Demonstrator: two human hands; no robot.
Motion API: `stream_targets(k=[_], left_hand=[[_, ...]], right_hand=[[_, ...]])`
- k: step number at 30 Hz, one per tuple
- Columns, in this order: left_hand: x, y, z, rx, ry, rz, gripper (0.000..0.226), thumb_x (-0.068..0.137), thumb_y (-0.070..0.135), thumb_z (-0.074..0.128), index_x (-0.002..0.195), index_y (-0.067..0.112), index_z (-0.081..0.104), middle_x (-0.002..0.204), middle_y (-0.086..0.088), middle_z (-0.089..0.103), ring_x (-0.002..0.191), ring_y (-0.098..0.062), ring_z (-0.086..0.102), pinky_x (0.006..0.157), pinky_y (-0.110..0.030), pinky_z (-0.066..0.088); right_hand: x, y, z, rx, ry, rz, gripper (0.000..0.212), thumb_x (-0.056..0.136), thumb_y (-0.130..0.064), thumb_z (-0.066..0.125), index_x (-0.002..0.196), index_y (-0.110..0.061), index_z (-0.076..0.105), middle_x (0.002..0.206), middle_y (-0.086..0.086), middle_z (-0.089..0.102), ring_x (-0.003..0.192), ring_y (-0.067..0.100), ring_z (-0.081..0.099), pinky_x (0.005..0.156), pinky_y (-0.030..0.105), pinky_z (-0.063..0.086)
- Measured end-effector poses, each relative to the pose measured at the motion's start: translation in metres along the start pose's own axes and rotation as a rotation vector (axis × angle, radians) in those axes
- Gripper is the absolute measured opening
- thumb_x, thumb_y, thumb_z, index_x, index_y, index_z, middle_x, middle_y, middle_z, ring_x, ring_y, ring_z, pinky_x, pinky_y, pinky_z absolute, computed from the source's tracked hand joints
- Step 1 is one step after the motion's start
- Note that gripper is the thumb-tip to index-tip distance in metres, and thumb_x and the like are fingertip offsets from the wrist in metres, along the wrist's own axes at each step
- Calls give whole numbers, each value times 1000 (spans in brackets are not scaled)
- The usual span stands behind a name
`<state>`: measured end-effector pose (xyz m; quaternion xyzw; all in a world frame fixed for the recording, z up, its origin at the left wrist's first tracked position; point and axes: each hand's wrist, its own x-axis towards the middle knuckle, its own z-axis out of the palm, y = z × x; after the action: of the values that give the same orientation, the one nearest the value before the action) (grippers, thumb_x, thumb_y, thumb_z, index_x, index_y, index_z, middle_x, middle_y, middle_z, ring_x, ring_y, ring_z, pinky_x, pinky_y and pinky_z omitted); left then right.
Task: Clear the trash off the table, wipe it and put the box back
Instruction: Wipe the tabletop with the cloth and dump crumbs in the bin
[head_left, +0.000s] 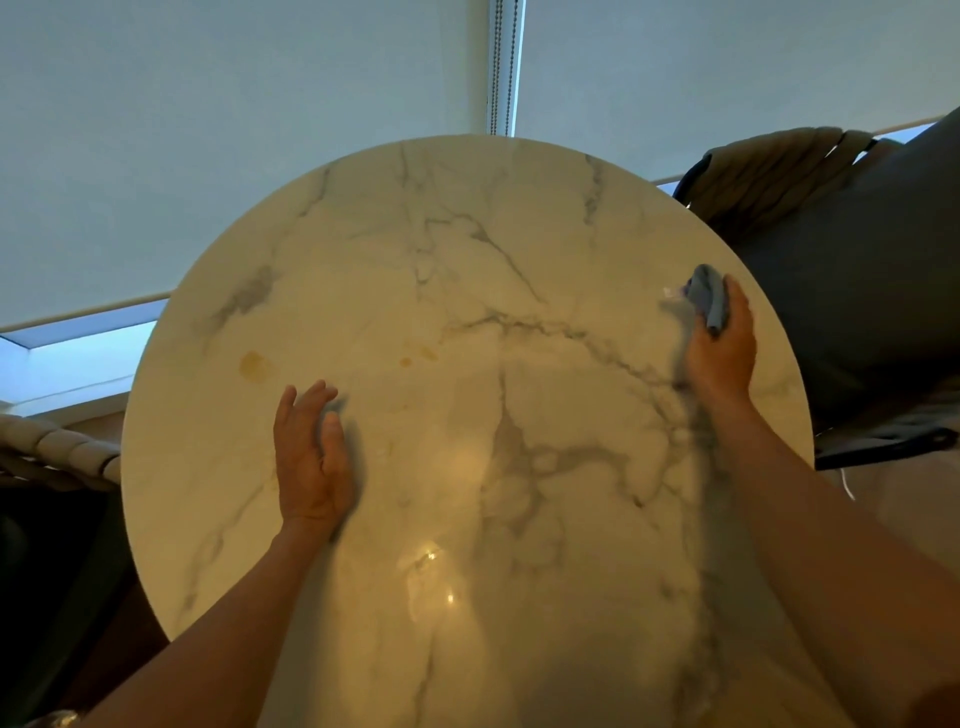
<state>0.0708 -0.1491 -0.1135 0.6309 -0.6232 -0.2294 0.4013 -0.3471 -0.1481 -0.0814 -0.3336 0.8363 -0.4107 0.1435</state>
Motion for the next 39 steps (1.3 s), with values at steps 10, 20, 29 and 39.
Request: stream_targets(k=[10, 20, 29, 39], left_hand=[[1, -4, 0, 14, 14, -11, 48, 94, 38, 30, 127, 13, 55, 134, 11, 45, 140, -11, 26, 112, -22, 19], [1, -7, -5, -121, 70, -85, 49, 96, 36, 30, 129, 10, 55, 139, -2, 50, 140, -12, 30, 114, -30, 25], [0, -3, -8, -117, 95, -100, 54, 95, 43, 30, 129, 9, 54, 137, -2, 51, 139, -10, 32, 110, -12, 21], [41, -16, -17, 40, 146, -30, 56, 94, 43, 30, 126, 5, 55, 137, -13, 51, 139, -24, 32, 112, -37, 26]], right_hand=[[-72, -66, 142, -168, -370, -650, 57, 77, -18, 43, 134, -22, 44, 126, 16, 57, 115, 41, 49, 102, 58, 39], [-226, -101, 165, 151, -887, -659, 55, 86, -9, 53, 141, -15, 44, 142, 13, 46, 132, 29, 40, 111, 46, 33], [-183, -122, 139, 662, -792, -146, 48, 89, -10, 51, 136, -2, 47, 137, 9, 53, 125, 10, 50, 101, 15, 38], [30, -49, 88, 276, 113, -109, 58, 87, -22, 44, 144, -24, 36, 144, 2, 46, 131, 18, 45, 108, 43, 39]])
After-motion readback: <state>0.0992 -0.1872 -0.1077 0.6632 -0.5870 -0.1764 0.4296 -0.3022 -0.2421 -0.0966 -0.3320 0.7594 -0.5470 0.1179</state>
